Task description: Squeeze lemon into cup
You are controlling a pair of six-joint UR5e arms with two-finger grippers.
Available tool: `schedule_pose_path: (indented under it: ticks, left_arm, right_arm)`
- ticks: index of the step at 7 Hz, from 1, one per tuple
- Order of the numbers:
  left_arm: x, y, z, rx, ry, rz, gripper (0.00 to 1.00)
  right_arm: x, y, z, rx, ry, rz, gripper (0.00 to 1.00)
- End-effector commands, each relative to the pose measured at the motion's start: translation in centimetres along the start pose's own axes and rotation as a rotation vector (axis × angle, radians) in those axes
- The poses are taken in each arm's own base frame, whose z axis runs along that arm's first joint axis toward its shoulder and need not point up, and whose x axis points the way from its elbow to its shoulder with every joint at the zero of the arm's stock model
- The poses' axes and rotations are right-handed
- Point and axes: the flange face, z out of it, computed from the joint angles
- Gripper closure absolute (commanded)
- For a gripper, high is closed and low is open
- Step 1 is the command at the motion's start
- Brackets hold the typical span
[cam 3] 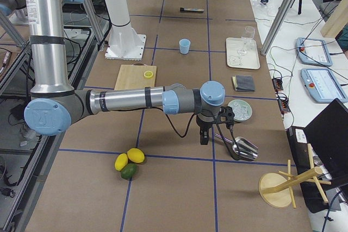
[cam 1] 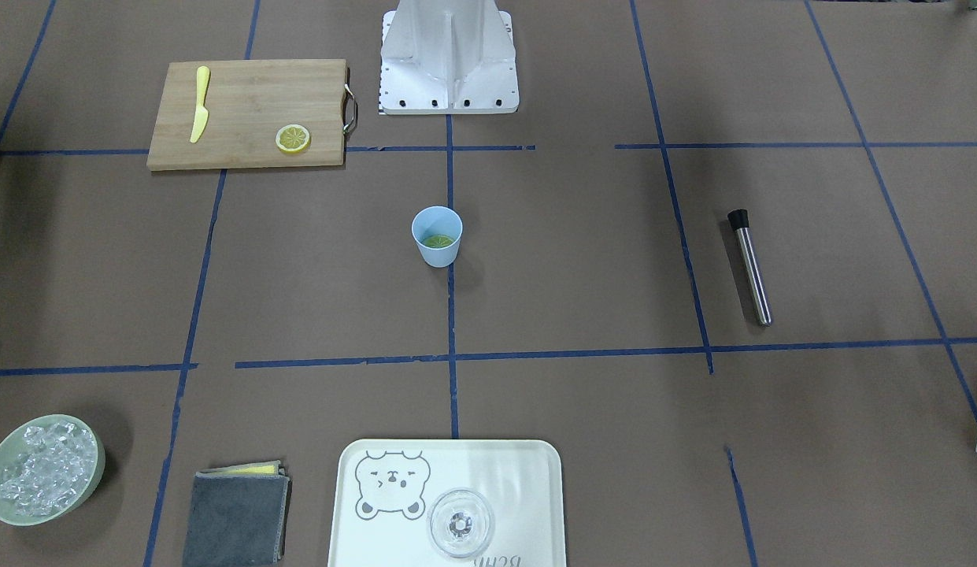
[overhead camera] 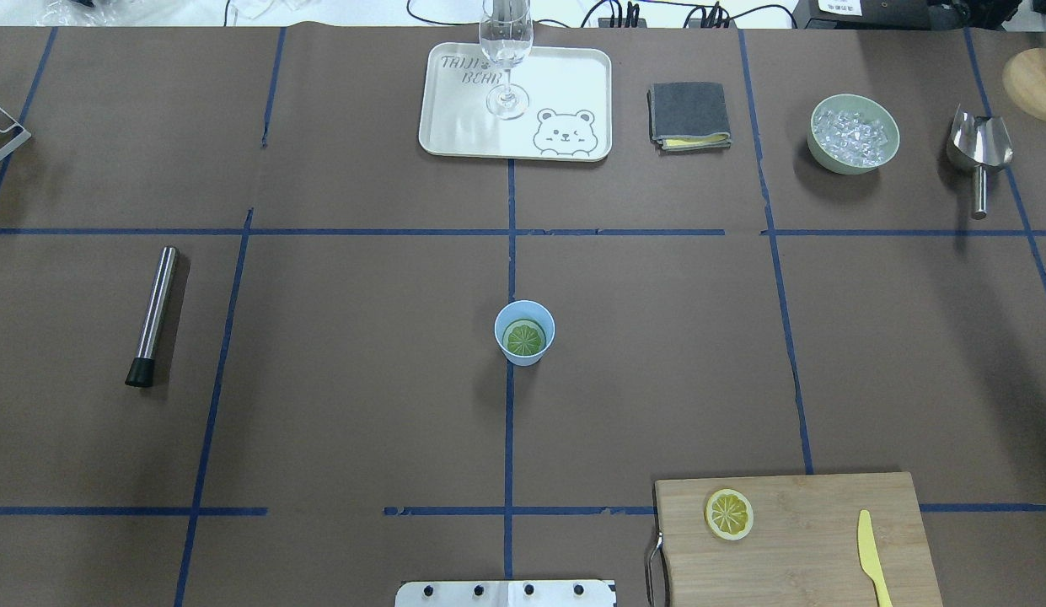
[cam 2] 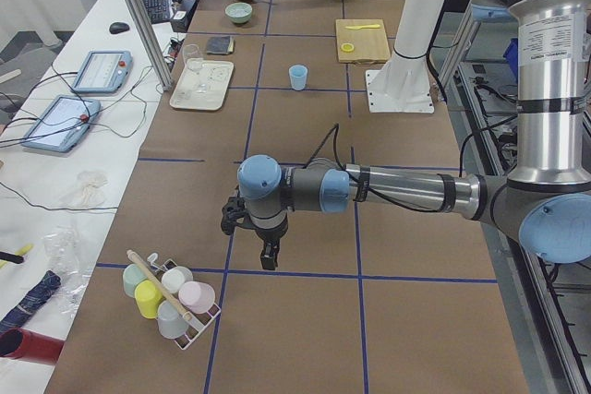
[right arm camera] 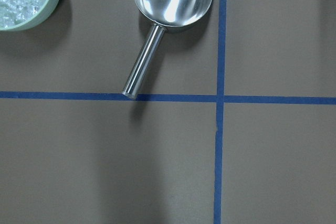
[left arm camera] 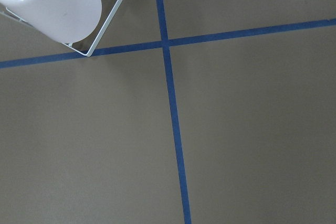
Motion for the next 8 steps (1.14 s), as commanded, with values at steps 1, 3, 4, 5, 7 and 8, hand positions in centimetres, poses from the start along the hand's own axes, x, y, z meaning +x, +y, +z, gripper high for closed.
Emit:
schedule_pose_path:
  ticks: [1,3,4,5,7,8]
  left_arm:
    - [0.1,-0.1,0.0,0.001,0.0,0.002,0.0]
    - [0.4,-0.4,-0.4,0.006,0.0,0.003,0.0]
    - [0.5,-0.5,-0.6,0.006,0.0,0.003,0.0]
    - [0.4,-0.5,-0.7,0.008,0.006,-0.002,0.0]
    - [-2.7,0.5,-3.5,0.055,0.007,-0.086,0.0]
    - [-2.8,0.5,-3.5,0.056,0.006,-0.088,0.0]
  right_arm:
    - [-0.2,-0.2,-0.1,-0.017,0.013,0.01,0.0]
    - [0.0,0.2,0.2,-0.025,0.015,0.009,0.0]
    - [0.2,0.5,0.4,-0.029,0.015,0.01,0.0]
    - [0.4,0.5,0.5,-0.032,0.016,0.015,0.0]
    - [0.3,0.3,0.6,-0.032,0.016,0.015,0.0]
    - [0.2,0.3,0.5,-0.031,0.016,0.015,0.0]
